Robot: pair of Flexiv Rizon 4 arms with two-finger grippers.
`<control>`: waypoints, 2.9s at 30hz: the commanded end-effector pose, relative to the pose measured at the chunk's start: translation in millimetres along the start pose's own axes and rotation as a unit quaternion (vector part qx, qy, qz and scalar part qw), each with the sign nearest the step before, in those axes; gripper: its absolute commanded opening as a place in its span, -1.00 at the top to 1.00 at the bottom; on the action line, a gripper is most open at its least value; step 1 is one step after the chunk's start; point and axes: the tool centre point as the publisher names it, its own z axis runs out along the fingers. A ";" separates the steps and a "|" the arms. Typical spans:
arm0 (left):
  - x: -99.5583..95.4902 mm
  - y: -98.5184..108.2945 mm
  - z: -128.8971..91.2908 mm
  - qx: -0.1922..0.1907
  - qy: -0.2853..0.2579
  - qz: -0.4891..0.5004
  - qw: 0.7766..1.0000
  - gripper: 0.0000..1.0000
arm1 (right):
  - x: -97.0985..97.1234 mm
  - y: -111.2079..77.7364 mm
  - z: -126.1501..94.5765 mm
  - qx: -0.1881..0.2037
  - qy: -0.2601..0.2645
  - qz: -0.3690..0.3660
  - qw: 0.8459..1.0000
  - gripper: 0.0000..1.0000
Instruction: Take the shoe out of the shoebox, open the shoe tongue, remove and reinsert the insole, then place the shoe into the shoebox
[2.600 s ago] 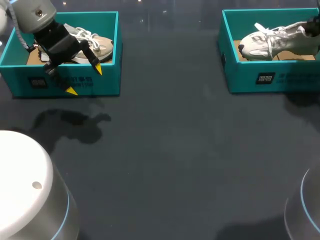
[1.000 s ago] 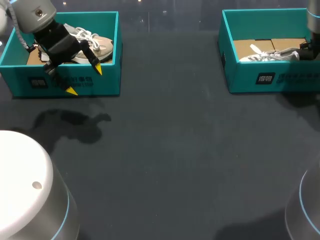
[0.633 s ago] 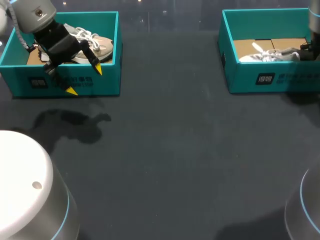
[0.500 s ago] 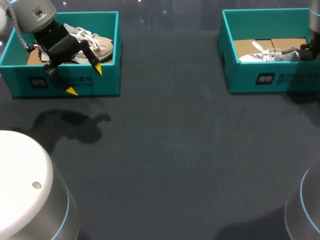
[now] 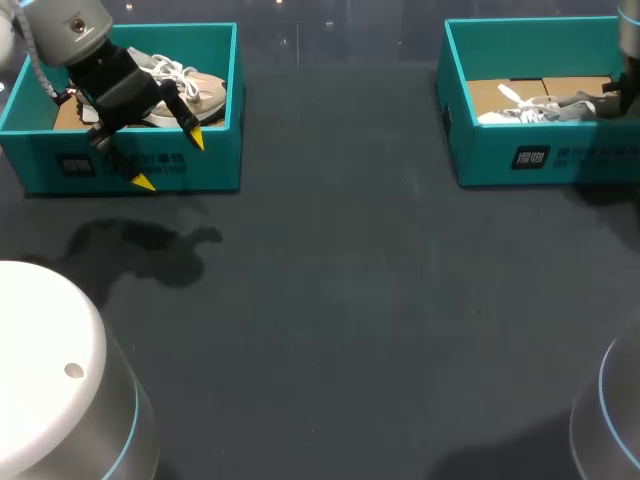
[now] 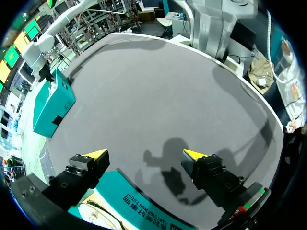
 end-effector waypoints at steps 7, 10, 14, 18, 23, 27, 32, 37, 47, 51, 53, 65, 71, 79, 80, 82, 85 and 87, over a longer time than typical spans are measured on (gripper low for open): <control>0.1 0.3 -0.2 -0.001 0.001 0.000 1.000 -1.00 | 3.0 0.8 -12.3 0.007 0.018 -0.005 1.000 -0.33; 0.1 0.3 -0.2 -0.001 0.001 0.000 1.000 -1.00 | 5.5 -0.3 -12.1 0.015 0.025 -0.008 1.000 -0.36; 0.1 0.3 -0.2 -0.001 0.001 0.000 1.000 -1.00 | 8.4 -3.0 -20.3 0.020 0.032 -0.010 0.999 -0.45; 0.1 0.3 -0.2 -0.001 0.001 0.000 1.000 -1.00 | 10.9 -5.9 -35.6 0.020 0.039 -0.010 0.999 -0.65; 0.1 0.3 -0.2 -0.001 0.001 0.000 1.000 -1.00 | 13.8 -10.2 -60.3 0.013 0.046 -0.010 0.999 -1.00; 0.1 0.3 -0.2 -0.001 0.001 0.000 1.000 -1.00 | 19.7 -17.1 -83.9 0.005 0.056 -0.009 0.998 -1.00; 0.1 0.3 -0.2 -0.001 0.001 0.000 1.000 -1.00 | 29.9 -29.6 -108.6 0.003 0.074 -0.005 0.997 -1.00; 0.1 0.3 -0.2 -0.001 0.001 0.000 1.000 -1.00 | 40.2 -41.8 -131.1 -0.001 0.086 -0.007 0.996 -1.00; 0.1 0.3 -0.2 -0.001 0.001 0.000 1.000 -1.00 | 62.5 -72.0 -171.9 -0.003 0.104 0.014 0.994 -1.00; 0.1 0.3 -0.2 -0.001 0.001 0.000 1.000 -1.00 | 62.5 -72.0 -171.9 -0.003 0.104 0.014 0.994 -1.00; 0.1 0.3 -0.2 -0.001 0.001 0.000 1.000 -1.00 | 62.5 -72.0 -171.9 -0.003 0.104 0.014 0.994 -1.00; 0.1 0.3 -0.2 -0.001 0.001 0.000 1.000 -1.00 | 55.6 -86.6 -185.2 0.022 0.100 0.022 0.995 -1.00; 0.1 0.3 -0.2 -0.001 0.001 0.000 1.000 -1.00 | 60.4 -121.1 -204.5 0.041 0.117 0.007 0.992 -1.00; 0.1 0.3 -0.2 -0.001 0.001 0.000 1.000 -1.00 | 64.4 -150.4 -218.6 0.036 0.135 -0.017 0.990 -1.00; 0.1 0.3 -0.2 -0.001 0.001 0.000 1.000 -1.00 | 65.2 -153.1 -219.9 0.037 0.134 -0.022 0.990 -1.00; 0.1 0.3 -0.2 -0.001 0.001 0.000 1.000 -1.00 | 66.1 -157.5 -222.1 0.037 0.137 -0.027 0.990 -1.00; 0.1 0.3 -0.2 -0.001 0.001 0.000 1.000 -1.00 | 67.3 -164.5 -224.6 0.040 0.141 -0.032 0.989 -1.00; 0.1 0.3 -0.2 -0.001 0.001 0.000 1.000 -1.00 | 68.1 -167.0 -225.4 0.041 0.139 -0.034 0.989 -1.00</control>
